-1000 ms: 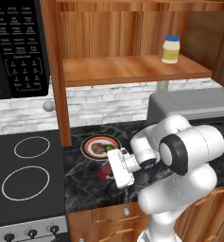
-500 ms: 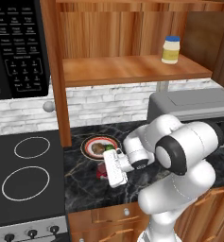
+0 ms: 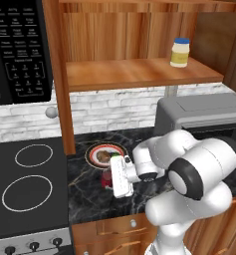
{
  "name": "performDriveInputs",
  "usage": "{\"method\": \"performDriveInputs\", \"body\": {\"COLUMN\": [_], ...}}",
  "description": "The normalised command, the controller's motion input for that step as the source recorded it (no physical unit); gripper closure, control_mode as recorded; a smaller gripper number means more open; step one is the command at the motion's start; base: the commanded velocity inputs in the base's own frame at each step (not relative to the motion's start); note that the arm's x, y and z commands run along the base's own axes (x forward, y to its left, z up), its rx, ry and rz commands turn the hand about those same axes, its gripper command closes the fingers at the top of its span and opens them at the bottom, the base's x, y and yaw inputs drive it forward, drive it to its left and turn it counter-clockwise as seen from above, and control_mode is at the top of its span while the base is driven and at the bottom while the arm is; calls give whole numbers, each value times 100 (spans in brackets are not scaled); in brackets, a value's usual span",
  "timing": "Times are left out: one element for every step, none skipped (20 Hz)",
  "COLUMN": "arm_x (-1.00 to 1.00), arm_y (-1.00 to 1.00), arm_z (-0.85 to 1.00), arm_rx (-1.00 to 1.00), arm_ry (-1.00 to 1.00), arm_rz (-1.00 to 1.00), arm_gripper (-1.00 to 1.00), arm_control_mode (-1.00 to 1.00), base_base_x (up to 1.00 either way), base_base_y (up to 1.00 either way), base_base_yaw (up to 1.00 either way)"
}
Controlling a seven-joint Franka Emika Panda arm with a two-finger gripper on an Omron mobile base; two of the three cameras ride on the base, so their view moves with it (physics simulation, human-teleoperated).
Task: Pick the avocado and bread from the counter and place them on the plate. Then pick the jam from the cabinet and place it next to the plate. Lastly close the cabinet door.
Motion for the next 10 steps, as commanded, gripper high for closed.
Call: {"method": "performDriveInputs", "body": {"arm_x": [0,0,0,0,0,0,9,10,11,11], "arm_y": [0,0,0,0,0,0,0,0,0,0], "arm_z": [0,0,0,0,0,0,0,0,0,0], "arm_rx": [5,5,5,5,5,5,6,5,5,5], "arm_ry": [-14,-14,-11,-7,-4,-3,0,0,0,0], "arm_rz": [-3,-2,-3,-3,-3,-4,-4,-6,-6,-6], "arm_gripper": [-100,-100,-100,-100,-100,-100,-100,-100,-100,-100], "arm_control_mode": [-100,-100,-100,-100,-100,-100,-100,-100,-100,-100], "base_base_x": [0,0,0,0,0,0,0,0,0,0], "base_base_y": [0,0,0,0,0,0,0,0,0,0], "base_base_yaw": [0,0,0,0,0,0,0,0,0,0]}}
